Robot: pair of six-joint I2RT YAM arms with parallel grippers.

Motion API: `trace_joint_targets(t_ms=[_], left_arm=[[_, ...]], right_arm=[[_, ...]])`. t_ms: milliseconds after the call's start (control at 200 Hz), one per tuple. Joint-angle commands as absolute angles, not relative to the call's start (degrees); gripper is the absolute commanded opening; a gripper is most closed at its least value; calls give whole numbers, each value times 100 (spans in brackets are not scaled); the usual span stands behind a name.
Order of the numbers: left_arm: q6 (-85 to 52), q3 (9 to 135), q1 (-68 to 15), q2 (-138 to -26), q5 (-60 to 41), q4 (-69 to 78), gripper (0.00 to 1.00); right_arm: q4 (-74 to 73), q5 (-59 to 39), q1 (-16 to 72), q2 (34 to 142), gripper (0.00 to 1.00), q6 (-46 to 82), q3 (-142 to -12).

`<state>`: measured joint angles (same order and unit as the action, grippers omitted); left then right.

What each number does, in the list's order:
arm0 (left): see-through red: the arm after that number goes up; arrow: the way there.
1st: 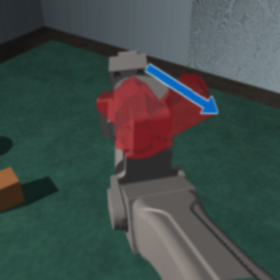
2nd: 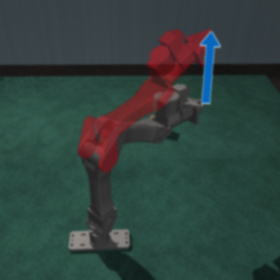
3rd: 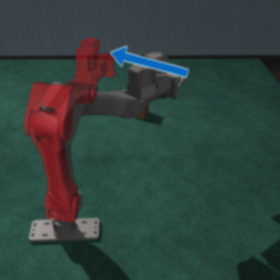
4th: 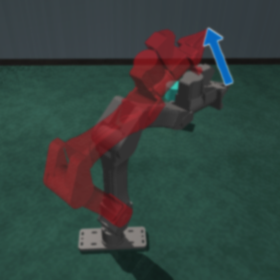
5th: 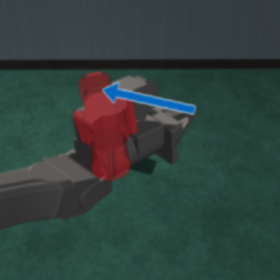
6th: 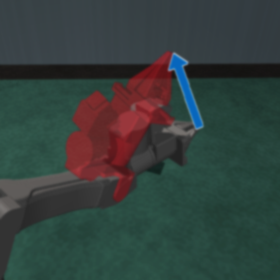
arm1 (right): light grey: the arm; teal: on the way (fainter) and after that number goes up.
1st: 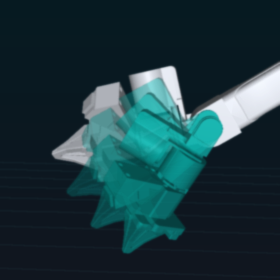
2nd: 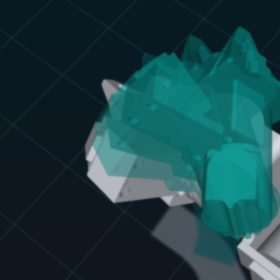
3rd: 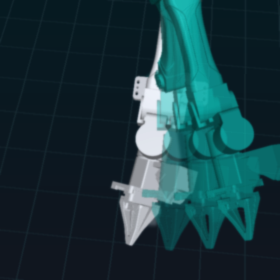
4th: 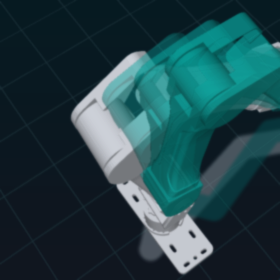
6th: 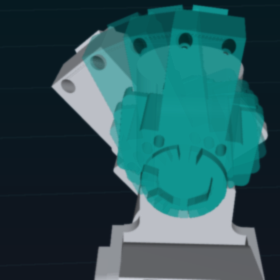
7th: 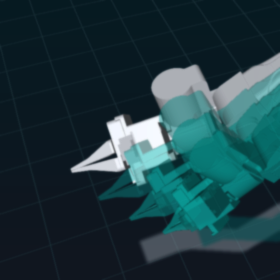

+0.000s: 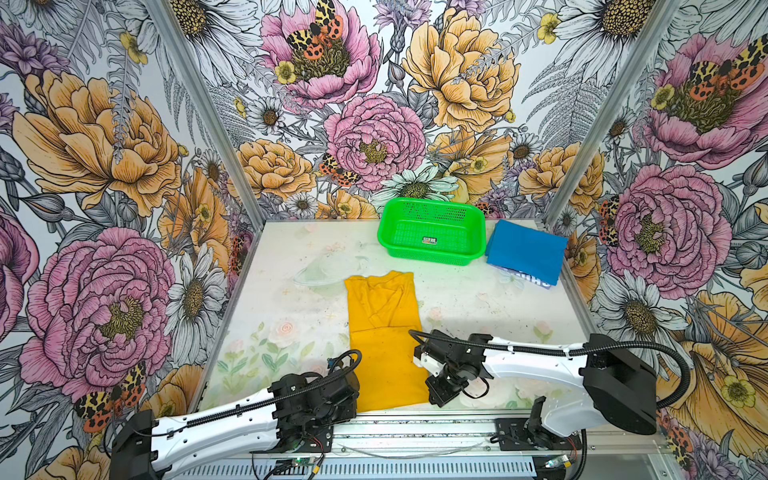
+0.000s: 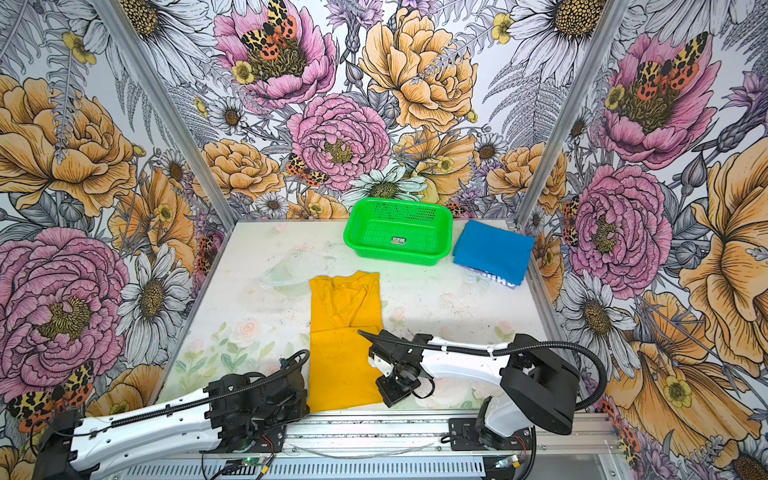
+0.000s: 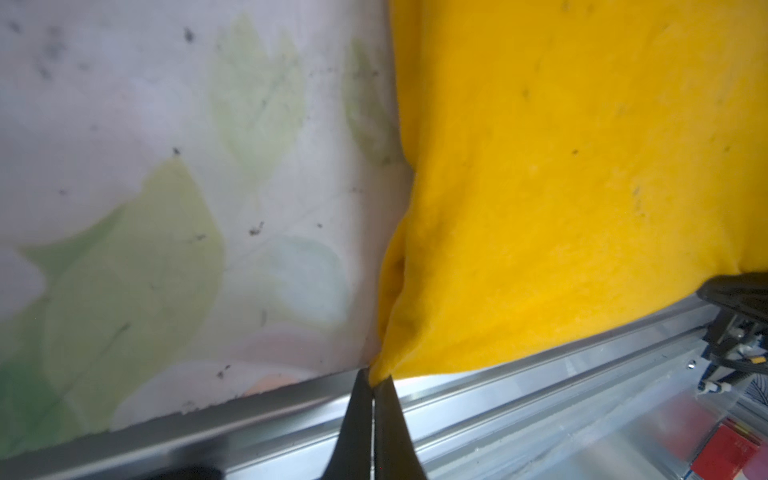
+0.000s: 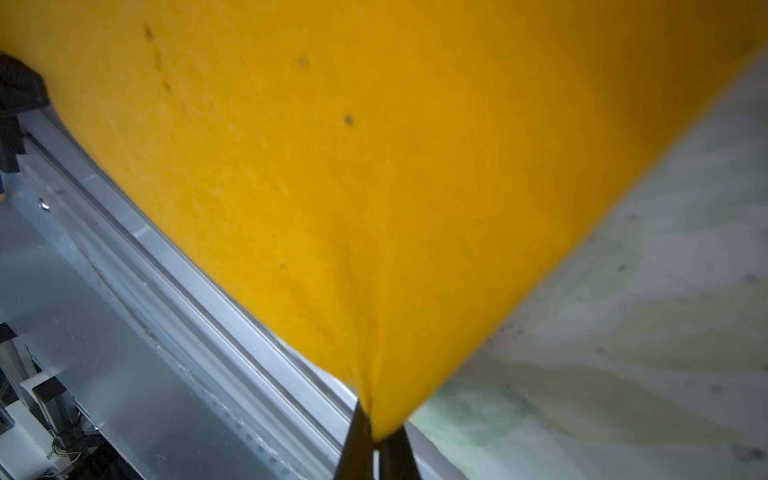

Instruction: Fold and stack the t-shirts

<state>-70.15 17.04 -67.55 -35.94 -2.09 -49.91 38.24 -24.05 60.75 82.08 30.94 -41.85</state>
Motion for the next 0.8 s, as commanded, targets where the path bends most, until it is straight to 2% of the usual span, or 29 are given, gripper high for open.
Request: trace_joint_targets(t_ms=[0,125,270,540,635,795], left_arm=[[-6842,2026,-6982,-3183,-70,-5313,0],[-6634,2313,-7029,-2338,-202,-5399,0],[-6347,2761,-7022,-1723,-295,-5537,0],[-5459,3872,-6850,-2428,121,-5500,0],[-4977,4169,-6402,-2864,-111,-5391,0],[-4209,4368,-4950,-3429,-1202,-5002,0]], right_arm=[[4547,-2918,6491,7801,0,2849,-4363],[4756,-3303,7003,7241,0,2727,-4603],[5079,-3759,7084,6637,0,2604,-4842],[5146,-4063,6635,6117,0,2557,-5210],[5164,-4109,6473,5983,0,2558,-5199],[5193,-4108,5981,5899,0,2626,-5167]])
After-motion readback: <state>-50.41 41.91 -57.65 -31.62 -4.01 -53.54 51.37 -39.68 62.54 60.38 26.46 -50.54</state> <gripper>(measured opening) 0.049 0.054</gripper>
